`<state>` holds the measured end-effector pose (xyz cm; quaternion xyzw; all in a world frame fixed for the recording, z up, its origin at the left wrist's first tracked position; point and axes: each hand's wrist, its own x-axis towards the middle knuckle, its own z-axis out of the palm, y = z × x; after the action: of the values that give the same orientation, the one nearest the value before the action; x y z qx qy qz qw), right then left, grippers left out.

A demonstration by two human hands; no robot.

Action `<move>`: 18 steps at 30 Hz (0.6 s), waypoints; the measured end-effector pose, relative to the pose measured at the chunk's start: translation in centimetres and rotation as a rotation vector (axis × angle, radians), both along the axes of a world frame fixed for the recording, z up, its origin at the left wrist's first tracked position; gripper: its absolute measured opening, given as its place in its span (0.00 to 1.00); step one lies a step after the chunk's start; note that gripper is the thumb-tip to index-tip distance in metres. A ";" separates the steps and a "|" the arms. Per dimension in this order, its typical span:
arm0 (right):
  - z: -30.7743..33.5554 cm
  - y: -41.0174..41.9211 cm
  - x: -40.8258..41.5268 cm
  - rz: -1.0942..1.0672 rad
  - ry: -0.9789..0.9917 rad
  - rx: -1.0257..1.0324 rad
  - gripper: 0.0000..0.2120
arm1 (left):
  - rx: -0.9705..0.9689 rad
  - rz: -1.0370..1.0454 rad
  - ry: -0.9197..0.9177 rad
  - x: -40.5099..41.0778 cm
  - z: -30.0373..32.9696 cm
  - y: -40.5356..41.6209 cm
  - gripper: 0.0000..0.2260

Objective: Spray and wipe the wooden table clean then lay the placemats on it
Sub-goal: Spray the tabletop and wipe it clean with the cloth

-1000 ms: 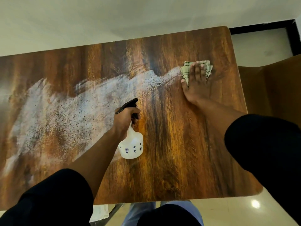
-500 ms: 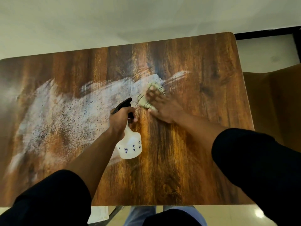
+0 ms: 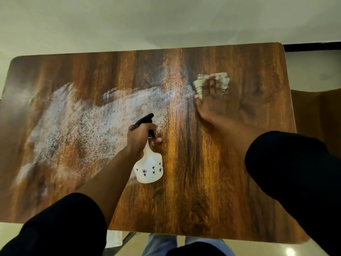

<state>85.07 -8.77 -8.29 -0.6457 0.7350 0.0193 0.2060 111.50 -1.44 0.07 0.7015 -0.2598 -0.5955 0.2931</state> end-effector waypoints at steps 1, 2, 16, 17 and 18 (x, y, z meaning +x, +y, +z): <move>0.1 0.2 1.6 0.070 -0.009 0.001 0.37 | 0.002 0.003 -0.008 -0.3 0.1 0.1 0.15; 0.2 0.5 3.4 0.142 -0.018 -0.001 0.37 | 0.007 0.016 -0.028 -0.4 0.1 0.3 0.11; 0.4 0.1 -2.0 0.216 0.003 0.037 0.35 | 0.166 0.032 0.027 -0.4 0.4 2.0 0.05; 0.4 -0.1 -3.8 0.114 0.015 0.043 0.35 | 0.167 0.033 0.030 -0.1 0.2 2.1 0.04; 0.6 -0.2 -5.4 0.020 0.023 0.053 0.35 | 0.170 0.036 0.032 0.1 0.0 2.3 0.03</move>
<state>79.68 -8.98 -7.72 -0.6472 0.7299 0.0480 0.2145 111.64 0.82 0.04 0.7190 -0.1907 -0.6210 0.2471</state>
